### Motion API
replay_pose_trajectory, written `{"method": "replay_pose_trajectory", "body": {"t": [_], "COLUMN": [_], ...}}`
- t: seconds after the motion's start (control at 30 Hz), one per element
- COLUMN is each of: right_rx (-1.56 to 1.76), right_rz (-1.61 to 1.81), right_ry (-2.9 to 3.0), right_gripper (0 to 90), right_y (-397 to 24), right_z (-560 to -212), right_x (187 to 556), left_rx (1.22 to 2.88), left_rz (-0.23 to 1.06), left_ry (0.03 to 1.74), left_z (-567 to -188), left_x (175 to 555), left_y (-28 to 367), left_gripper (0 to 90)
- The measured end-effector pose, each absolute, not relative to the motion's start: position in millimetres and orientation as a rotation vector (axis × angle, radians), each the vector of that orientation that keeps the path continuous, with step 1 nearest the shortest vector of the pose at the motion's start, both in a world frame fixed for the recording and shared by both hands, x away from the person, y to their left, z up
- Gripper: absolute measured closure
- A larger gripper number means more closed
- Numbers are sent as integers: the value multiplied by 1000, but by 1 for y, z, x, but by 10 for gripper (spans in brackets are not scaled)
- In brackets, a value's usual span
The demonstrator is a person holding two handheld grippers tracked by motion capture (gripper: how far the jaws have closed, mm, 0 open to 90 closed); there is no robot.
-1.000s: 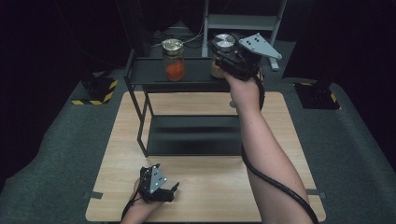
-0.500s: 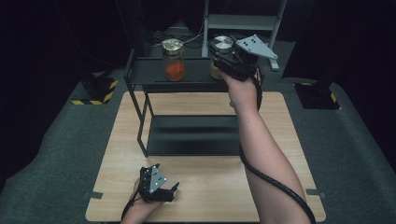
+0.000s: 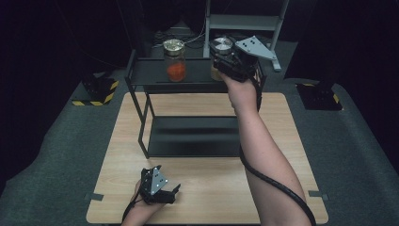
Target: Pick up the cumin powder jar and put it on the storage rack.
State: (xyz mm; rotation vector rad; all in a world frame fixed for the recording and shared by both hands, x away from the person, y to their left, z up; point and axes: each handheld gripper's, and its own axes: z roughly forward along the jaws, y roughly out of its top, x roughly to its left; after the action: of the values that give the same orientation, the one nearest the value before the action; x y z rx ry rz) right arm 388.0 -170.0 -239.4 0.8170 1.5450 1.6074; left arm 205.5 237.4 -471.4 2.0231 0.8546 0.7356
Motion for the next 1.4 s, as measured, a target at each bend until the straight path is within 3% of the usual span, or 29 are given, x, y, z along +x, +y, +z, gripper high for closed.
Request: {"method": "replay_pose_trajectory", "body": {"t": [0.7,1.23,1.4], "right_rx": [841,879,850], "right_rz": [1617,1597,1597], "right_ry": [1544,1554,1553], "right_gripper": [336,0,0], "right_y": [-170,-162,-163], "right_z": [-239,-236,-238], "right_x": [391,388,383], "left_rx": [2029,2032,2033], "left_rz": [743,745,743], "left_ry": [847,846,848], "left_z": [-471,-471,-471], "left_x": [205,205,205], "left_y": [236,236,236], "left_gripper": [8,8,8]}}
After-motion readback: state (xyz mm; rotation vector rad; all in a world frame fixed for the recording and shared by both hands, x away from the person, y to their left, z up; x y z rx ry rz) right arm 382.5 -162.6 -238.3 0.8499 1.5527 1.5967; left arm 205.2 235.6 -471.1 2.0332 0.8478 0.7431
